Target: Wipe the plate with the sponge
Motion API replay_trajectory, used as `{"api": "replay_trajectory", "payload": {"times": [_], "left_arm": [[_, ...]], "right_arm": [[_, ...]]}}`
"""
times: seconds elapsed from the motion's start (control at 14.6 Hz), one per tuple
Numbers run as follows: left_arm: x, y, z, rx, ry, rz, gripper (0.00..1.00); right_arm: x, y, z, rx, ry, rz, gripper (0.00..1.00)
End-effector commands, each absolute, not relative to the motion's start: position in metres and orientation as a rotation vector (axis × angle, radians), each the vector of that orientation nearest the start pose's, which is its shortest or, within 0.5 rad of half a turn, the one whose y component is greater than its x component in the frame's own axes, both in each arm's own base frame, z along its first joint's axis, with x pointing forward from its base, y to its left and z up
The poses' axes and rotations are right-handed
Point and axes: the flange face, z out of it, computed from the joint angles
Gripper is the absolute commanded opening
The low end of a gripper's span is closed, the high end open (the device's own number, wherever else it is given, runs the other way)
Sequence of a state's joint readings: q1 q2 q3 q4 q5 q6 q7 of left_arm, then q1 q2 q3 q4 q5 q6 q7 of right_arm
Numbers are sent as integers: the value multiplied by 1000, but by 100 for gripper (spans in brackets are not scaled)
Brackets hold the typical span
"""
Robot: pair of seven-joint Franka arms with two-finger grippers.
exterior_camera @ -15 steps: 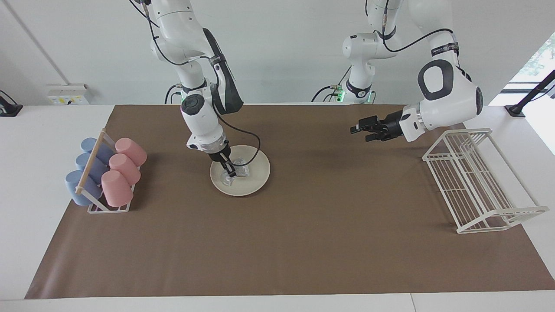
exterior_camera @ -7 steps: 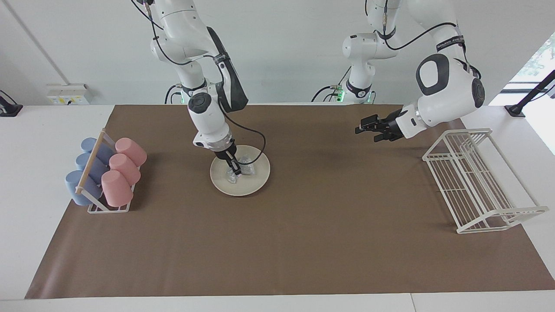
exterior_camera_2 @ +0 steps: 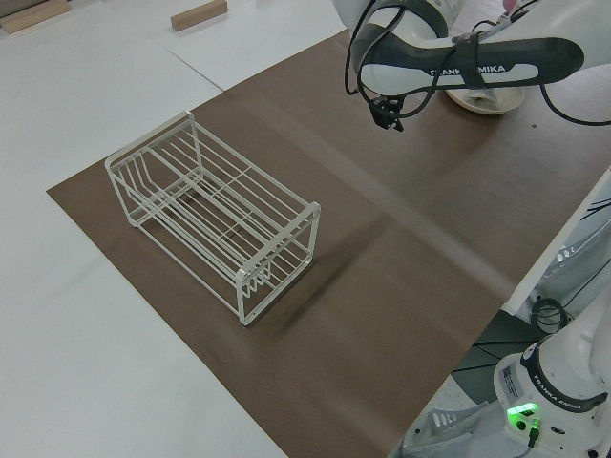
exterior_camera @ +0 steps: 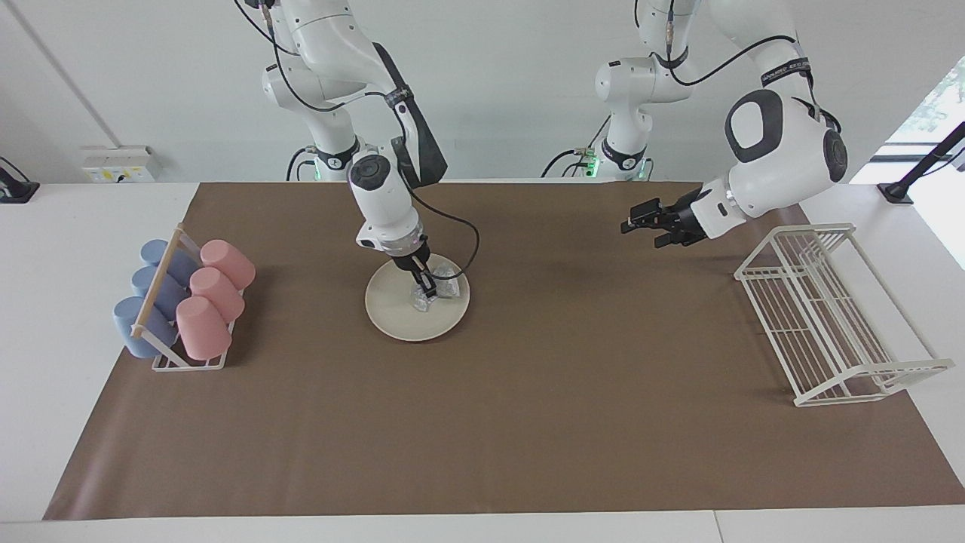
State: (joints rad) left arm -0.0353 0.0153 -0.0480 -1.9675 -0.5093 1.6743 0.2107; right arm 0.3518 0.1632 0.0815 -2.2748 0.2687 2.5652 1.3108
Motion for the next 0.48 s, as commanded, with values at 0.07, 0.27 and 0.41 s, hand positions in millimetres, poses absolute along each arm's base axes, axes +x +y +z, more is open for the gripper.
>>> {"api": "replay_trajectory", "payload": {"times": [0.07, 0.27, 0.41], "left_arm": [[522, -93, 457, 2630, -207, -341, 100], [523, -95, 458, 2631, -212, -335, 100], [522, -107, 458, 2635, -234, -328, 100]], "right_arm": [[514, 161, 282, -2586, 1424, 35, 0], [514, 159, 282, -2594, 1407, 33, 0], [509, 172, 282, -2561, 1468, 47, 0]]}}
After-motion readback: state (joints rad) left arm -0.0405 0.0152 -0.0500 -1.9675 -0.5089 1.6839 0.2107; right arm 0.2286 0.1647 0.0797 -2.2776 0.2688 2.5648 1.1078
